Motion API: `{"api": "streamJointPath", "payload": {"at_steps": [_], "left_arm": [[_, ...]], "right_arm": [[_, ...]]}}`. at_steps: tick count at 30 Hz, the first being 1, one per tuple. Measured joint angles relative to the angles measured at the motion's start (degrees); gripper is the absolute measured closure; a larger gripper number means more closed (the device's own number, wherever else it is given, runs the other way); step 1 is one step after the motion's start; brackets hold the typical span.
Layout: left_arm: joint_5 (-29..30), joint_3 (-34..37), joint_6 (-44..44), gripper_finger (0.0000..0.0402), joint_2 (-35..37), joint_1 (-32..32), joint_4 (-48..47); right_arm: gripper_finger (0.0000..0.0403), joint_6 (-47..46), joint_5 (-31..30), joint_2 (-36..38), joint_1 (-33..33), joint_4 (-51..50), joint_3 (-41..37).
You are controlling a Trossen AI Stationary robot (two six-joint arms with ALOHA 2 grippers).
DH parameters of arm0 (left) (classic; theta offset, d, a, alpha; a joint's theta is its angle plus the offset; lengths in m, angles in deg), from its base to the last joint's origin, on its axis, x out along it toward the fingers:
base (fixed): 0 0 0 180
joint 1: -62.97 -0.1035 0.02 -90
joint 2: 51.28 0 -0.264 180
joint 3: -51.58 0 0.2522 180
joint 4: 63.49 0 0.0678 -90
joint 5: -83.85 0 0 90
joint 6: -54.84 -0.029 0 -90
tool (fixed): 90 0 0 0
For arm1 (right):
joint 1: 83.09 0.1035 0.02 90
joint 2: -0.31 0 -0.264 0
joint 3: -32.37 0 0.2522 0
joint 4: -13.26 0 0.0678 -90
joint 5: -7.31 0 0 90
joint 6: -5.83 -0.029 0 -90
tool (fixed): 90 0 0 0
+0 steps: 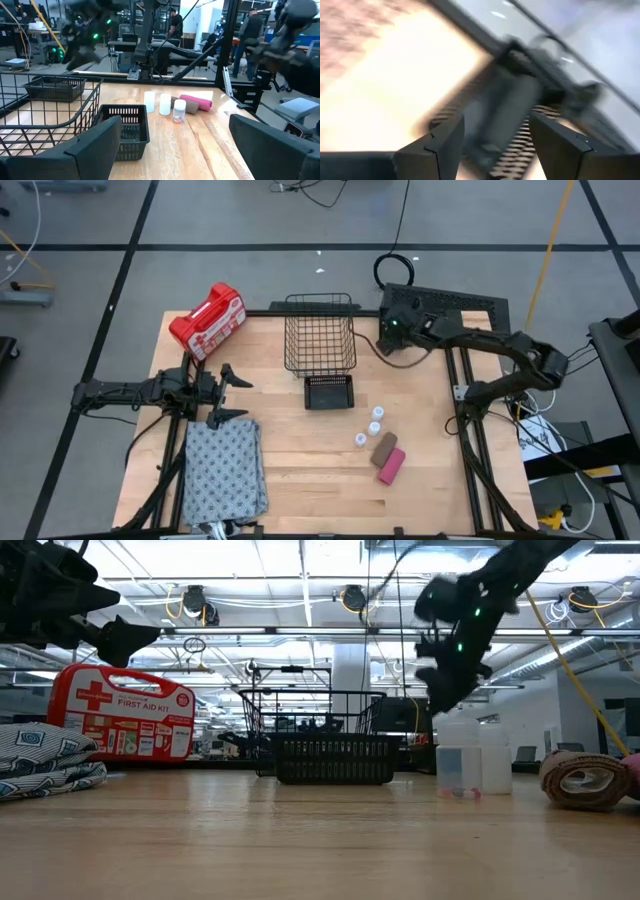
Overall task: Pick & place medical supplies in basket/bin
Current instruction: Put the rolled pink bandage into the top black bin
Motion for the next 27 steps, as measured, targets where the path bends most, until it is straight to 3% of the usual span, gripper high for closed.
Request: {"api": "streamJointPath", "payload": {"at_steps": [4, 7, 16, 22, 27], "left_arm": [[0.0, -0.01, 0.0, 0.0027, -0.01, 0.02, 0.01], [0.0, -0.01, 0.01, 0.0027, -0.02, 0.0, 0.01], [0.02, 0.0, 0.0, 0.0027, -0.02, 0.01, 0.01], [0.02, 0.0, 0.0, 0.0027, 0.0, 0.02, 0.01], [0.02, -0.02, 0.0, 0.0027, 0.0, 0.0, 0.01]], "right_arm": [[0.0191, -2.14, 5.26, 6.2, 6.14, 0.12, 0.0], [0.0191, -3.83, 5.45, 10.23, 12.66, 0.39, -0.09], [0.0194, -6.69, 5.61, 19.4, 39.73, 12.35, -5.77], [0.0197, -6.4, 5.67, 20.25, 56.76, 23.66, -8.78], [0.0197, -2.66, 5.53, 16.34, 68.01, 32.76, -9.81]]}}
